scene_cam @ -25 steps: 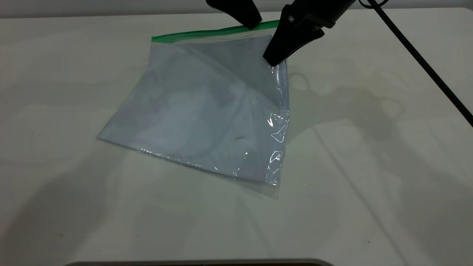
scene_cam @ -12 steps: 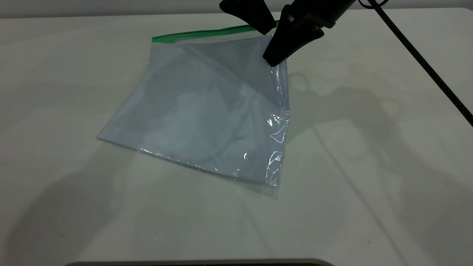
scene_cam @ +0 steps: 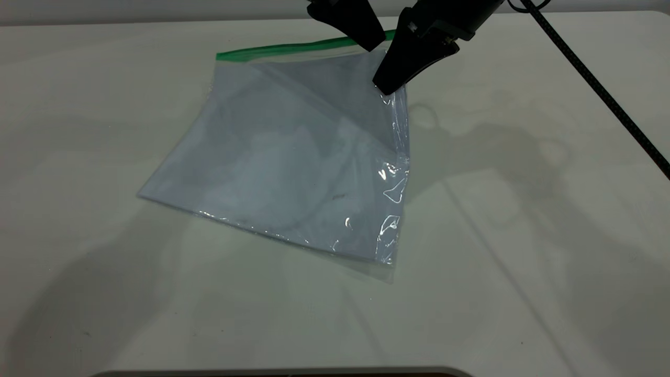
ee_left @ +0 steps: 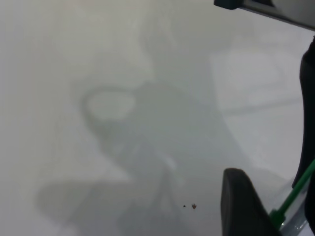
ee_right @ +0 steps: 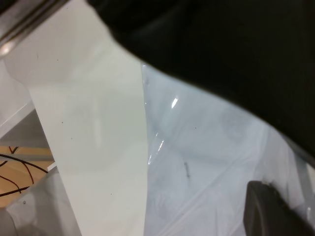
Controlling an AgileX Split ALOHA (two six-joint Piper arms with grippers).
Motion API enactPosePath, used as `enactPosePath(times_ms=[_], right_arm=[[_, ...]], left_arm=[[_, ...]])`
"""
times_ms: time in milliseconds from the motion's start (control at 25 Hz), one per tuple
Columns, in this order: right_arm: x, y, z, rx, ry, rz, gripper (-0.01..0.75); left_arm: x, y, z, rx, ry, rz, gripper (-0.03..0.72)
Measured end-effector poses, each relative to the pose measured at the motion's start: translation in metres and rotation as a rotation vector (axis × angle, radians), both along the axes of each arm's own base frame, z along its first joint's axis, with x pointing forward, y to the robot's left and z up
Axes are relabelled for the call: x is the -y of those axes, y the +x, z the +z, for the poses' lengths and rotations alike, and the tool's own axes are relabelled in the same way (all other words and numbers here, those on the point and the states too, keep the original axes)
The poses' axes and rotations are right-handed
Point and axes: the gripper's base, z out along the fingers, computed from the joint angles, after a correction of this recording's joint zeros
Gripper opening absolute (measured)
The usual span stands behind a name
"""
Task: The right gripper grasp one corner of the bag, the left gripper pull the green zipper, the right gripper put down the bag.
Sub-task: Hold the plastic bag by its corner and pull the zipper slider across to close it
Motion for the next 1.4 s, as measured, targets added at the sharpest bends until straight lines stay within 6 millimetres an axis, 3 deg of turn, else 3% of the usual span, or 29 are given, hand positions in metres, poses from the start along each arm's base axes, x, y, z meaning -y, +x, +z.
enactPosePath(times_ms=[480,1040,1400], right_arm=[[0.003,0.002,0.002,0.021,-0.009,-0.01,0.033],[0.03,0.015,0.01,0.023,0.037,-0.096,0.033],[0.038,0.019,0.017,0.039,0.104,-0.107,0.033]], left_arm=[[0.0,0.003,-0.006,0.013,0.008,0.019,0.076],[-0.004,0.012,-0.004,0.062,-0.003,0.073,0.069],[-0.015,0.018,-0.004,0.068,-0.001,0.093,0.071]])
